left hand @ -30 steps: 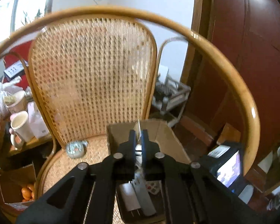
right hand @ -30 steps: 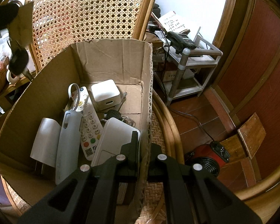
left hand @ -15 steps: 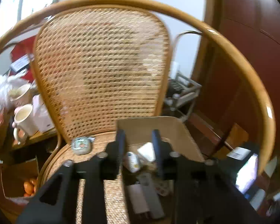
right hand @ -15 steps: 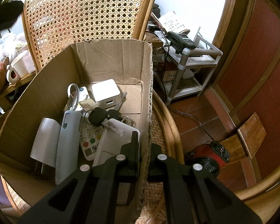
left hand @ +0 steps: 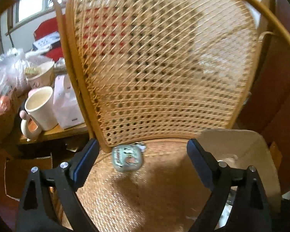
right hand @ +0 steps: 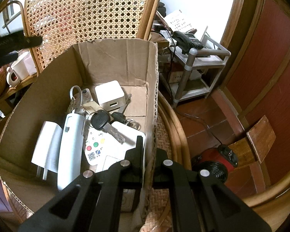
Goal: Organize rigid objects
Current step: 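Grasp the cartoon-printed earbud case with the left tool and lift it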
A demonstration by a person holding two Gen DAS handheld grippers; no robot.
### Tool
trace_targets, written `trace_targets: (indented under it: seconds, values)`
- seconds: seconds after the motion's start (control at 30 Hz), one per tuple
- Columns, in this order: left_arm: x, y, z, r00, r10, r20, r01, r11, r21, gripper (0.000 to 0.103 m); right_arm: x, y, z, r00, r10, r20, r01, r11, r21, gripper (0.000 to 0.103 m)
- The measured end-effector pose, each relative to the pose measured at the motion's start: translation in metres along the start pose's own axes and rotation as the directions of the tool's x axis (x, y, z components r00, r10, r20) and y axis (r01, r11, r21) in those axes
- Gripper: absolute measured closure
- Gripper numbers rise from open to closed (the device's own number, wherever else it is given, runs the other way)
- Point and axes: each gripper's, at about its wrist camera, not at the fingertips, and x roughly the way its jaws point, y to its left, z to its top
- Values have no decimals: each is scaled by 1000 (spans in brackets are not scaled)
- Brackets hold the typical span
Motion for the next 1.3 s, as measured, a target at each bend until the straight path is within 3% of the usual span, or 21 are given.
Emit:
trace_targets:
  seconds: [0.13,0.5,0.53,0.57,0.6,0.63,0.73,0.83,0.93,1.13,1.3]
  values:
    - [36,13,0,997,19,-78,-22,999,-27,12,1,0,1,1000,-2,1,2,1000,-2,95]
    - [110,18,-17,973,85,-217,-77,996,48,15,2,0,2,1000,-1,2,1,1000,-6,95]
    - [117,17,-21,967,91,-236,-78,995,62,22,2,0,2,1000,0,2,0,1000,-6,95]
    - [122,17,-24,962,91,-257,-75,995,72,40,2,0,2,1000,0,2,0,1000,-8,95]
    - [128,17,-29,954,88,-287,-69,995,77,43,2,0,3,1000,0,2,0,1000,-8,95]
    - [127,19,-30,961,66,-268,-53,997,55,47,2,0,3,1000,0,1,0,1000,-8,95]
    - [124,21,-33,956,67,-284,-52,997,59,47,2,0,3,1000,0,2,0,1000,-8,95]
    - [112,18,-38,956,93,-278,-70,993,91,48,2,0,3,1000,1,1,-1,1000,-8,95]
    - [80,10,-37,970,76,-232,-55,994,94,48,2,0,3,1000,0,2,0,1000,-8,95]
    - [-2,-18,-25,997,19,-78,-10,993,114,47,2,0,3,1000,-1,2,1,1000,-5,95]
    - [-68,-43,-20,999,-17,34,12,989,147,47,1,-1,3,1000,0,2,0,1000,-5,95]
